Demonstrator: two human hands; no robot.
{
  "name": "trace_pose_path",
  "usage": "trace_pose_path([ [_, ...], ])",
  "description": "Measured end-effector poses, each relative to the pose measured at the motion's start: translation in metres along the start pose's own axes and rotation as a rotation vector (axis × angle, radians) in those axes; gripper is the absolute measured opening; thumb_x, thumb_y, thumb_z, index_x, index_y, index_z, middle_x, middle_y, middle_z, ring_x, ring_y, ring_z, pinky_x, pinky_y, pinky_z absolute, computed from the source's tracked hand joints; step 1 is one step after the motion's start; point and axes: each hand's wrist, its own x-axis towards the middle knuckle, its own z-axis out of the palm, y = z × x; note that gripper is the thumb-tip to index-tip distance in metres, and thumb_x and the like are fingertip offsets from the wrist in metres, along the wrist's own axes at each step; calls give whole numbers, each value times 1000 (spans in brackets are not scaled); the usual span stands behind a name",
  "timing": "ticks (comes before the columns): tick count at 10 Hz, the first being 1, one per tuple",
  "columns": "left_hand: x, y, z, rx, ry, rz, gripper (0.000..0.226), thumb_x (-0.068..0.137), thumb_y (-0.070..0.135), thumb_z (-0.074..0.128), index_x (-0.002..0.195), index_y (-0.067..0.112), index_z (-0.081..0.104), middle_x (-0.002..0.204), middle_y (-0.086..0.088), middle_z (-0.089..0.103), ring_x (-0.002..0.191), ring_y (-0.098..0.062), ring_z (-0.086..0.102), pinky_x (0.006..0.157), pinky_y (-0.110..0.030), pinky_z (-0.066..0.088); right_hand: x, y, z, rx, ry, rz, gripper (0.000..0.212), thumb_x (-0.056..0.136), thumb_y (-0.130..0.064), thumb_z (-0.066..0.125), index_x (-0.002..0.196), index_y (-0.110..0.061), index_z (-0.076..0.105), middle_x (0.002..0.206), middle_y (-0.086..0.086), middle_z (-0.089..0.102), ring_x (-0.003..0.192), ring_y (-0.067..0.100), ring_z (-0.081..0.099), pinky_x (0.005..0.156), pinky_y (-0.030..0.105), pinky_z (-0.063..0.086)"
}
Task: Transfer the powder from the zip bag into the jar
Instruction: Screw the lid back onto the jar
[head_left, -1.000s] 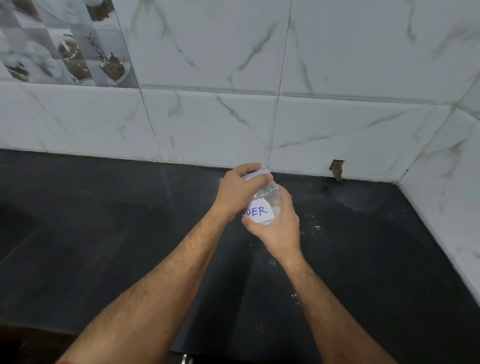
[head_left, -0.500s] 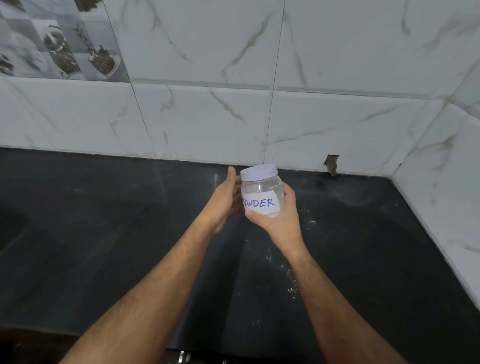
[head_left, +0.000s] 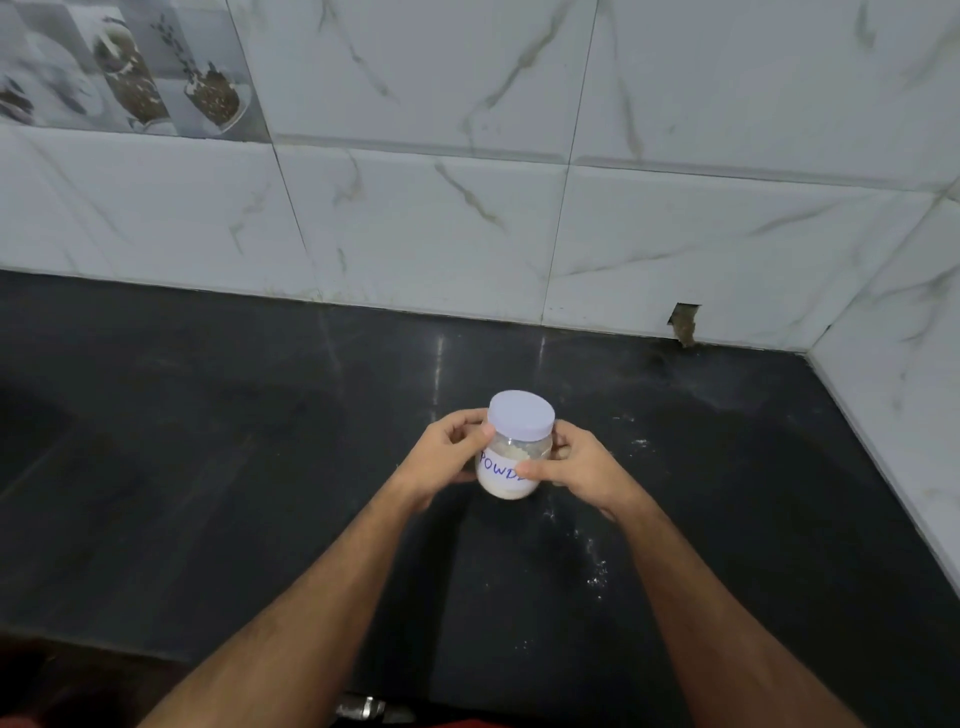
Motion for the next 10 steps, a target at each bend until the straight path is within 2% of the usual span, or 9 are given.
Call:
trace_pose_path([
  [1, 10, -9, -6, 104, 1, -21, 21, 100, 28, 60, 119, 37, 60, 118, -2, 70, 108, -11, 67, 87, -38, 60, 16, 1, -1, -58, -20, 10, 67, 65, -8, 90, 126, -14, 62, 116, 1, 75, 107, 20, 72, 96, 43, 57],
  [2, 28, -7, -14, 158, 30, -11, 26, 100, 28, 59, 124, 35, 56, 119, -1, 69, 112, -14, 66, 89, -41, 60, 36, -7, 2, -91, -16, 10, 73, 64, -9, 88, 130, -16, 59, 118, -1, 72, 109, 21, 70, 90, 39, 57],
  [3, 50, 0, -23, 217, 50, 1, 33, 99, 26, 60, 131, 31, 54, 121, 2, 69, 112, -14, 66, 88, -42, 60, 63, -12, 4, -99, -4, -15, 80, 58, -13, 86, 132, -17, 58, 122, 0, 70, 110, 20, 70, 98, 47, 56],
  [4, 73, 7, -33, 260, 67, -9, 37, 98, 24, 61, 135, 28, 53, 123, 2, 67, 114, -16, 64, 87, -41, 60, 91, -19, 4, -116, 2, -30, 82, 59, -7, 82, 136, -18, 55, 126, 2, 68, 114, 21, 67, 101, 48, 54],
  [6, 112, 12, -41, 289, 113, -22, 39, 97, 23, 64, 134, 24, 52, 125, 1, 66, 115, -19, 62, 88, -41, 59, 143, -21, -1, -186, -16, -17, 86, 61, -8, 79, 140, -21, 49, 132, -2, 63, 120, 20, 62, 105, 48, 51],
  [8, 123, 7, -45, 280, 125, -30, 39, 97, 24, 64, 134, 23, 52, 129, -1, 66, 118, -20, 62, 83, -39, 58, 156, -25, 1, -221, -20, -12, 82, 67, 0, 78, 141, -19, 48, 134, 1, 62, 123, 22, 60, 107, 48, 49],
  [9, 125, 2, -48, 274, 105, -44, 42, 96, 26, 64, 137, 25, 51, 132, 1, 65, 121, -20, 60, 85, -40, 58, 151, -23, 1, -216, -16, 0, 83, 68, -1, 77, 143, -21, 47, 136, -1, 61, 124, 21, 60, 107, 48, 49],
  [10, 121, 2, -46, 316, 116, -29, 54, 95, 27, 66, 145, 22, 45, 138, 0, 62, 127, -21, 58, 95, -44, 55, 134, -31, 3, -210, 15, -30, 81, 77, 0, 77, 148, -17, 43, 143, 2, 57, 130, 23, 56, 109, 42, 48],
])
